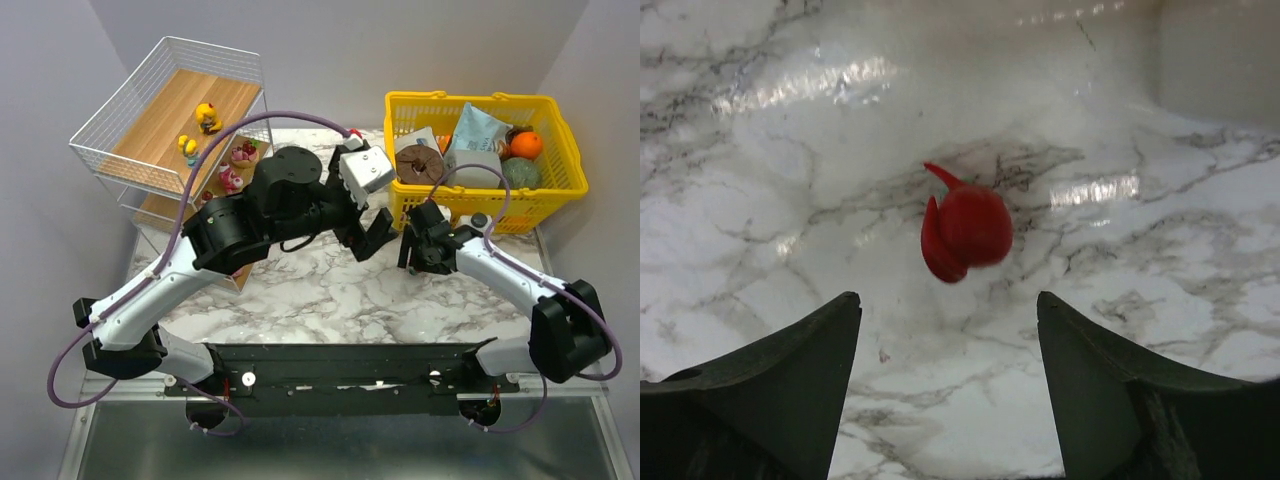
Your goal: Place and organize the plastic toys onto the shelf
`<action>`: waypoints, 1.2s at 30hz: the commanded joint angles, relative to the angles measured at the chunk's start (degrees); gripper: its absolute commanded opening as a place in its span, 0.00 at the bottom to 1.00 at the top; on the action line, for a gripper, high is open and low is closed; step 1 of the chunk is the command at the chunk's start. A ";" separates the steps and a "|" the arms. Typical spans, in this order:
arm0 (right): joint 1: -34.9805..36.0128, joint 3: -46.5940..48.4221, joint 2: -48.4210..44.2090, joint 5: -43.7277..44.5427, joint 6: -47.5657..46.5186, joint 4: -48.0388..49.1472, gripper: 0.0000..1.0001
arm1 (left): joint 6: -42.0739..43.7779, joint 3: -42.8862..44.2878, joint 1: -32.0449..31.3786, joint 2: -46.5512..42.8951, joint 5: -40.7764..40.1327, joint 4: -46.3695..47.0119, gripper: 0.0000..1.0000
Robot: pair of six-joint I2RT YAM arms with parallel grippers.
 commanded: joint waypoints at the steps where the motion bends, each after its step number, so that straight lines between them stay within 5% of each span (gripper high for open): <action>1: -0.44 -0.98 5.40 5.00 -1.87 6.97 0.75 | -3.90 -4.98 -1.90 -1.96 -3.13 5.49 0.99; 9: -0.62 -2.82 9.19 5.71 -2.40 10.93 0.62 | -5.31 -9.20 -2.34 -4.16 -8.05 5.32 0.99; 16: -0.53 -4.67 7.26 2.56 -2.40 11.28 0.21 | -5.84 -10.96 -2.25 -5.13 -9.02 4.97 0.99; 19: -0.35 -6.16 4.62 -3.22 -4.50 12.60 0.11 | -6.45 -12.01 -2.34 -5.30 -9.46 5.14 0.99; 27: 10.96 -1.87 2.94 -19.16 -18.91 12.43 0.08 | -7.07 -15.27 -2.34 -6.01 -10.25 5.41 0.99; 36: 20.73 9.99 16.65 -10.39 -27.18 6.28 0.08 | -8.39 -18.17 -2.34 -7.23 -11.04 4.97 0.99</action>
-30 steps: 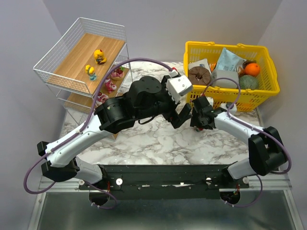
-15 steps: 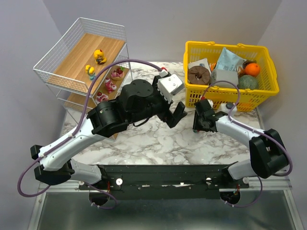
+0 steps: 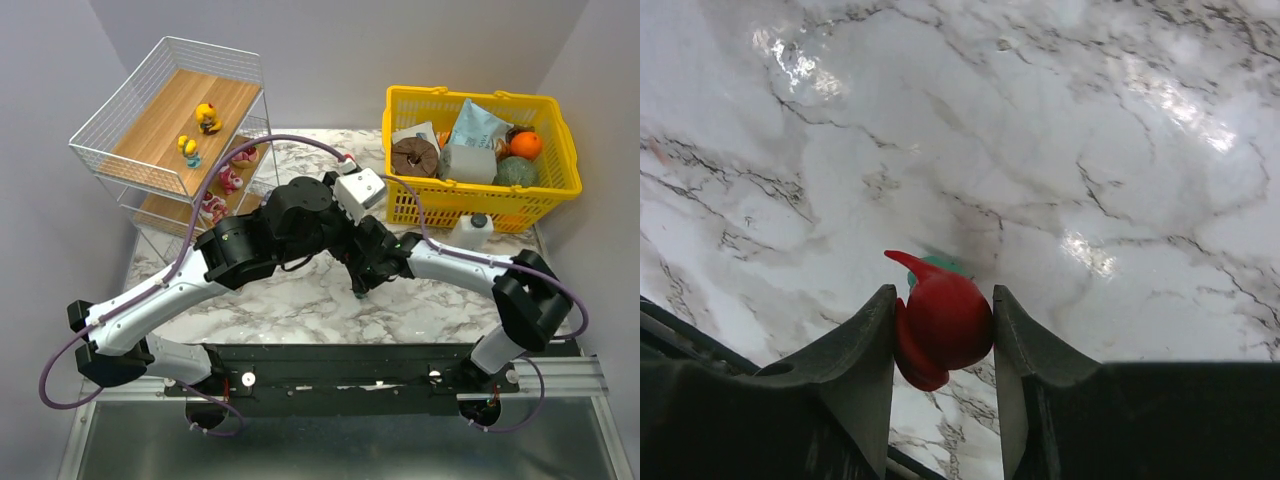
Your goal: Place and organize the plastic toys onto the shelf
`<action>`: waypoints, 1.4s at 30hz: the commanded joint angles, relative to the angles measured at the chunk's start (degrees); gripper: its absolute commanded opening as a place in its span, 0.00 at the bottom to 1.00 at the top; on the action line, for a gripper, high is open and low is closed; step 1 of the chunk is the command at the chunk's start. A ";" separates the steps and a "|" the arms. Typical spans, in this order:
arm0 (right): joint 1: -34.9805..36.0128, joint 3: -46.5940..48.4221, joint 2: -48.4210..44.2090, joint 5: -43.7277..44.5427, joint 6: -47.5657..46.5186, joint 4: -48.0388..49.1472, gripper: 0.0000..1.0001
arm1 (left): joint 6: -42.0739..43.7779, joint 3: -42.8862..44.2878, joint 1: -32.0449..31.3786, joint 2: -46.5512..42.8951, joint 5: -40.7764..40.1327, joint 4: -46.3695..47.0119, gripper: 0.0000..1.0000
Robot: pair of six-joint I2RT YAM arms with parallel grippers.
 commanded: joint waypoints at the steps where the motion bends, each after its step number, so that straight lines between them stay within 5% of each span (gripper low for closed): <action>1: 2.66 5.56 4.79 8.56 -5.70 -4.37 0.09 | -1.50 -1.53 -0.35 -2.40 -2.36 0.33 0.99; 9: 3.46 8.82 10.76 16.77 -6.84 -2.88 0.11 | -2.12 -3.82 -0.35 -3.99 -5.01 0.07 0.99; 12: 3.55 8.91 10.94 15.19 -6.85 -2.61 0.21 | -2.12 -3.91 -0.35 -4.16 -6.06 -0.46 0.99; 16: 3.63 7.60 8.32 12.11 -6.23 -2.00 0.55 | -2.29 -4.00 -0.35 -3.99 -6.41 -0.72 0.99; 19: 3.63 6.72 6.38 11.14 -4.83 -1.47 0.70 | -2.03 -4.09 -0.35 -3.55 -6.41 -0.55 0.99; 25: 3.46 7.94 0.84 12.37 1.93 -2.87 0.84 | -1.15 -3.21 -0.35 -2.06 -6.24 -0.02 0.99; 30: 3.46 3.92 -5.83 11.23 13.35 -4.81 0.81 | -1.85 -3.29 -0.26 -1.53 -7.02 1.12 0.99; 37: 2.93 -10.68 -20.95 6.84 30.58 -2.96 0.40 | -8.44 -14.79 0.17 -2.15 -11.69 10.87 0.99; 42: -0.14 -15.17 -22.37 5.25 37.96 -6.12 0.26 | -7.66 -21.13 1.31 3.30 -6.95 13.60 0.94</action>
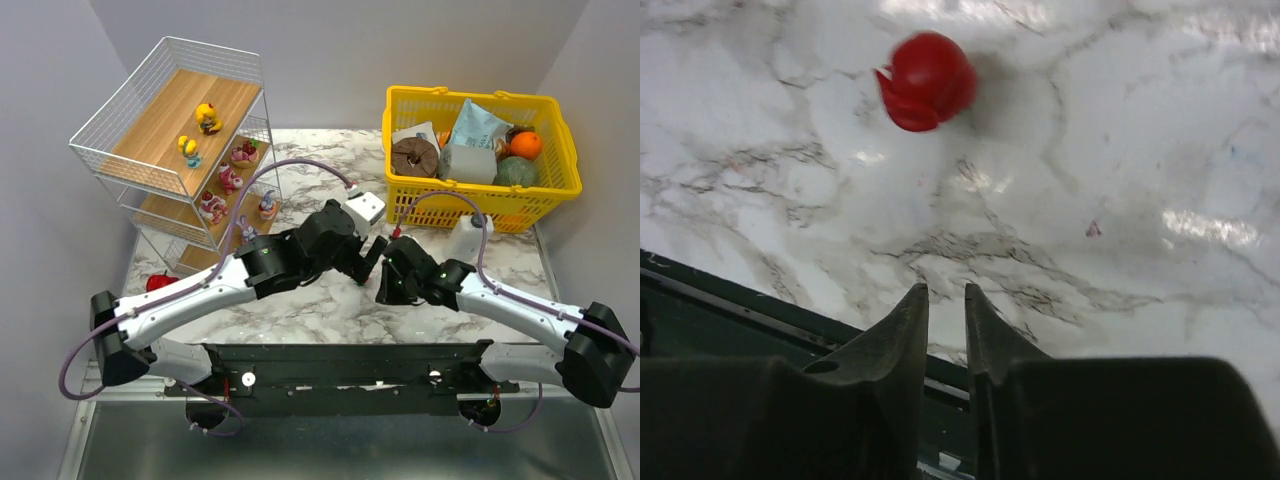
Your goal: Place and organize the plastic toys onto the shelf
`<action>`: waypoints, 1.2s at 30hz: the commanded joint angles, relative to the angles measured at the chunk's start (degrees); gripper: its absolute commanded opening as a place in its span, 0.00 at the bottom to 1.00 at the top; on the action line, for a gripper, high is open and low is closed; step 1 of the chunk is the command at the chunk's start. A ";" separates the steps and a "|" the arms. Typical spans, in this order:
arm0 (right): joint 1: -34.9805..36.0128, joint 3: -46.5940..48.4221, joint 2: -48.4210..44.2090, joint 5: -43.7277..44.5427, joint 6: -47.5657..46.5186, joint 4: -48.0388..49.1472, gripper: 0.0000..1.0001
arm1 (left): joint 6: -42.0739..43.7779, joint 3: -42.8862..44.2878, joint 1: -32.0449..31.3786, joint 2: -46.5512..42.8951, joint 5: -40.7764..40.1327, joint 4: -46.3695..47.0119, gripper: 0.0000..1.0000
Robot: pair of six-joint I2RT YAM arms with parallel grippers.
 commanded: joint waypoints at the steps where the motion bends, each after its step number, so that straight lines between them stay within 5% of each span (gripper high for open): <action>1: -2.68 -2.97 -0.46 -1.24 10.46 -4.29 0.25 | -0.12 -4.87 1.14 5.81 3.52 5.43 0.92; 8: -5.32 -3.06 -6.52 0.52 12.75 -13.16 0.43 | 6.12 -14.36 6.33 9.42 16.79 14.39 0.86; 17: -6.81 -1.13 -15.49 2.80 12.14 -20.81 0.58 | 13.16 -15.70 8.17 18.21 20.67 21.87 0.88; 23: -7.25 0.54 -18.30 4.30 12.05 -24.16 0.61 | 12.63 -11.47 10.90 25.25 26.82 20.73 0.70; 36: -7.61 0.89 -18.40 5.44 12.66 -24.95 0.61 | 14.04 -13.76 11.95 28.15 29.81 21.61 0.56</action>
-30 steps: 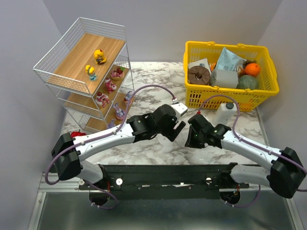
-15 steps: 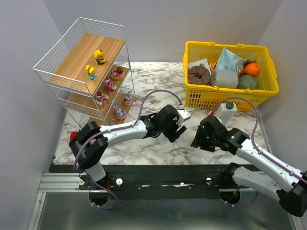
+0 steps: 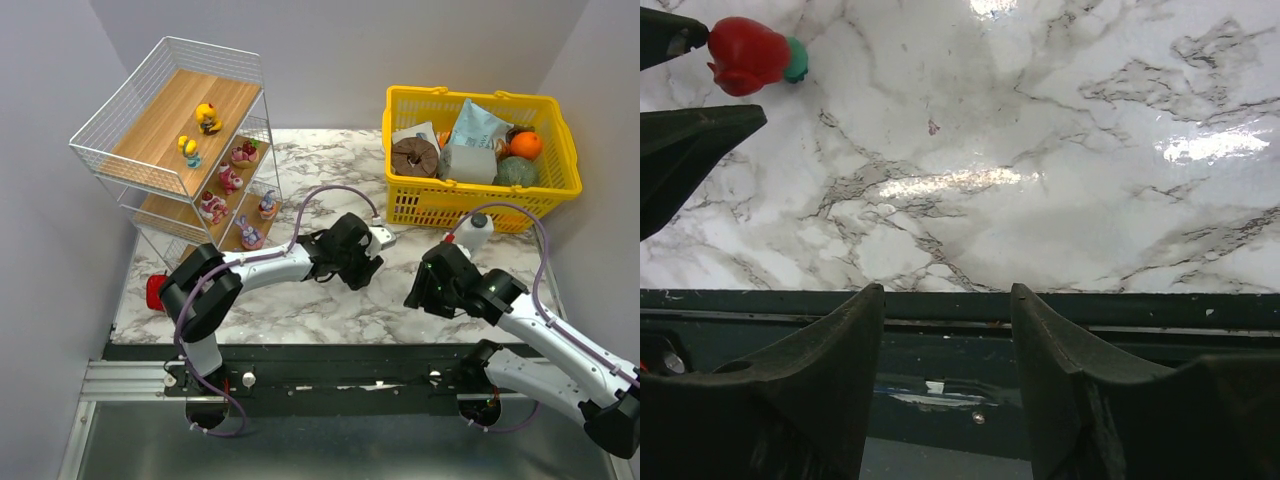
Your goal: Place and organize the plastic toys onto the shelf
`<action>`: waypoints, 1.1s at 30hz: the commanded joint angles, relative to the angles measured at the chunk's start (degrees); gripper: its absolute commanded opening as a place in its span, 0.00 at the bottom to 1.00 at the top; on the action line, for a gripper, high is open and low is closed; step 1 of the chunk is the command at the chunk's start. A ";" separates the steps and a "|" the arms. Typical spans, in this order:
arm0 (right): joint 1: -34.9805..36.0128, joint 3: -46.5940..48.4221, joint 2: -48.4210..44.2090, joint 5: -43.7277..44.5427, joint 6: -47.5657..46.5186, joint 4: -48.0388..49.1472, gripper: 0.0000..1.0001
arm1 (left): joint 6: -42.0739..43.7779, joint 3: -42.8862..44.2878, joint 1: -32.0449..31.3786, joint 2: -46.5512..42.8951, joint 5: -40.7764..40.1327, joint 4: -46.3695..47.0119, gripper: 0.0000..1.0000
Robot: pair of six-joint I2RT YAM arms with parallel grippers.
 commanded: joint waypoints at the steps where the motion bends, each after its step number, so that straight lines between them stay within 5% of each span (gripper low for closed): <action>1: -0.35 1.72 0.33 2.10 0.60 -1.68 0.61 | 0.91 -0.36 0.22 2.49 3.30 1.48 0.55; 19: -0.35 2.43 2.18 2.10 0.25 -1.68 0.61 | -0.41 -1.50 1.36 5.48 1.55 7.01 0.53; 29: -0.44 2.60 2.62 2.36 0.33 -1.06 0.61 | -6.74 -0.71 1.54 6.01 -2.66 5.35 0.06; 33: -0.44 3.57 2.88 2.54 0.34 -0.80 0.61 | -10.51 4.28 1.71 4.52 -6.79 -2.71 0.00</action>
